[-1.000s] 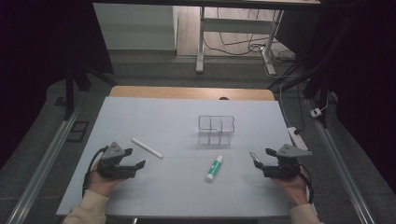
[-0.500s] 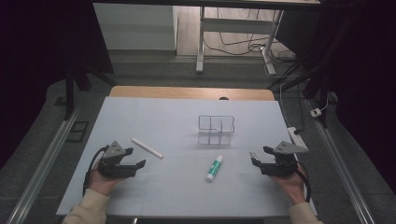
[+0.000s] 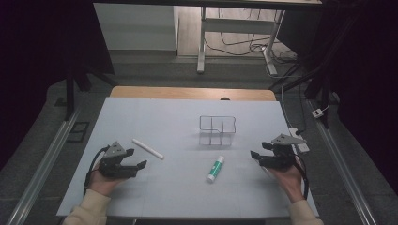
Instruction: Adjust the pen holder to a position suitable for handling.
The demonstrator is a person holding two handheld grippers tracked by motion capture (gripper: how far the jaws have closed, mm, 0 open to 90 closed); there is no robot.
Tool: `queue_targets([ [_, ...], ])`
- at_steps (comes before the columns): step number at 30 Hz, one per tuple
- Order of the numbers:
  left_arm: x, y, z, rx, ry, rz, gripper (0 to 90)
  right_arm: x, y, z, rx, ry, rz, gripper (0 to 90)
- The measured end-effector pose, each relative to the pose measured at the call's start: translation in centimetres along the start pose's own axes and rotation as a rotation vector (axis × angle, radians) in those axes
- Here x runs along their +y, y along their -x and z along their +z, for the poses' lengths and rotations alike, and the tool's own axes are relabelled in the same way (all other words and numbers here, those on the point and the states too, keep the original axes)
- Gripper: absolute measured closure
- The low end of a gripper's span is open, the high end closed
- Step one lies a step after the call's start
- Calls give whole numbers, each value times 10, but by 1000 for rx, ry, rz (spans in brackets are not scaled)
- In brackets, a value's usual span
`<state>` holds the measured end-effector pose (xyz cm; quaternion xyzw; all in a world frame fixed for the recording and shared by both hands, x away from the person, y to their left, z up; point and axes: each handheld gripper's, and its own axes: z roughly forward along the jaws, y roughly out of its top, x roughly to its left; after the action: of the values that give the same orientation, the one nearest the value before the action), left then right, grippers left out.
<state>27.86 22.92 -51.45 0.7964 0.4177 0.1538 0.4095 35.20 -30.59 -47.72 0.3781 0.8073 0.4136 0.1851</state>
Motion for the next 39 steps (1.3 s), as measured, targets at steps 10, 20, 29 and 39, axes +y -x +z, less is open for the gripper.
queue_targets([
  [10, 0, 0, 1, 7, -3, 0, 261, 15, 4, 14, -4, -31, 28, 530],
  [20, 0, 1, 2, 8, -5, 0, 260, 29, 5, 29, -4, -62, 24, 773],
  [29, 0, 1, 3, 15, -12, 6, 260, 43, 5, 42, -38, -71, 2, 891],
  [39, 0, 2, 5, 15, -18, 10, 260, 51, 7, 56, -68, -66, -2, 891],
])
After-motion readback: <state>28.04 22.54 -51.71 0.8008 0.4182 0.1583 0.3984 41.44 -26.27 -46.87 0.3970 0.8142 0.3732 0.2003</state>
